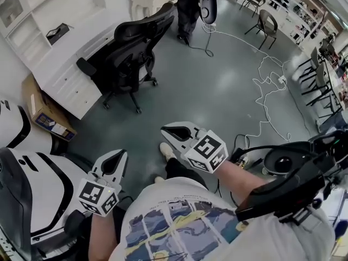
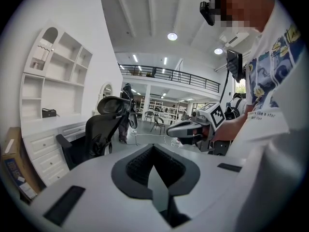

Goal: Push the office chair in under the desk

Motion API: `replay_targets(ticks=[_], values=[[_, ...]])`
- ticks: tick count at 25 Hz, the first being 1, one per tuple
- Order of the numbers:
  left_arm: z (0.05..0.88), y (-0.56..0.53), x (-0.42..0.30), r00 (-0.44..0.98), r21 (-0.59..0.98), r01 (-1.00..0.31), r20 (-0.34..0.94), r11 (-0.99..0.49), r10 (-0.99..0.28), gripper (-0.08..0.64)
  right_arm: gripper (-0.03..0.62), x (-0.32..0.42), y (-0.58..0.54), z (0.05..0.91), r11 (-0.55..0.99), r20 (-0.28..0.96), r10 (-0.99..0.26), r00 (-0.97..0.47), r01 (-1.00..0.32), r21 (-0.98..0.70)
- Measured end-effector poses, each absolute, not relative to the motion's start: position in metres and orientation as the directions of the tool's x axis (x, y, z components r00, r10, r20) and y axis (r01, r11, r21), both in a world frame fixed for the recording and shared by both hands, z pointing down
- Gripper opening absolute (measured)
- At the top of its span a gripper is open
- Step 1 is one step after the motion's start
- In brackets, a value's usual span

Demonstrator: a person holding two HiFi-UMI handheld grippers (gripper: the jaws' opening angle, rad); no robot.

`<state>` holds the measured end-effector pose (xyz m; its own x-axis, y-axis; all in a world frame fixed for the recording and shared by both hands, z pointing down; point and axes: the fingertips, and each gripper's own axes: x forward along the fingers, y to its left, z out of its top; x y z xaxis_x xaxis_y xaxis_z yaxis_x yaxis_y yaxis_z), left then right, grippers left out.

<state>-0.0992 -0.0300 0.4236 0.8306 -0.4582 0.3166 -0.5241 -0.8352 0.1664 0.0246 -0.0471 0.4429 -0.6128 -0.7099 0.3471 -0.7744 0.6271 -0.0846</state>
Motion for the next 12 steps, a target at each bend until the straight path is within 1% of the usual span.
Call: replay_targets(ticks=[12], values=[[0.4271, -0.0347, -0.0959, 0.836, 0.185, -0.515, 0.323, -0.837, -0.443, 0.014, 0.025, 0.0237, -0.0513, 0.4433, 0.618, 0.357, -0.710, -0.607, -0.780, -0.097]])
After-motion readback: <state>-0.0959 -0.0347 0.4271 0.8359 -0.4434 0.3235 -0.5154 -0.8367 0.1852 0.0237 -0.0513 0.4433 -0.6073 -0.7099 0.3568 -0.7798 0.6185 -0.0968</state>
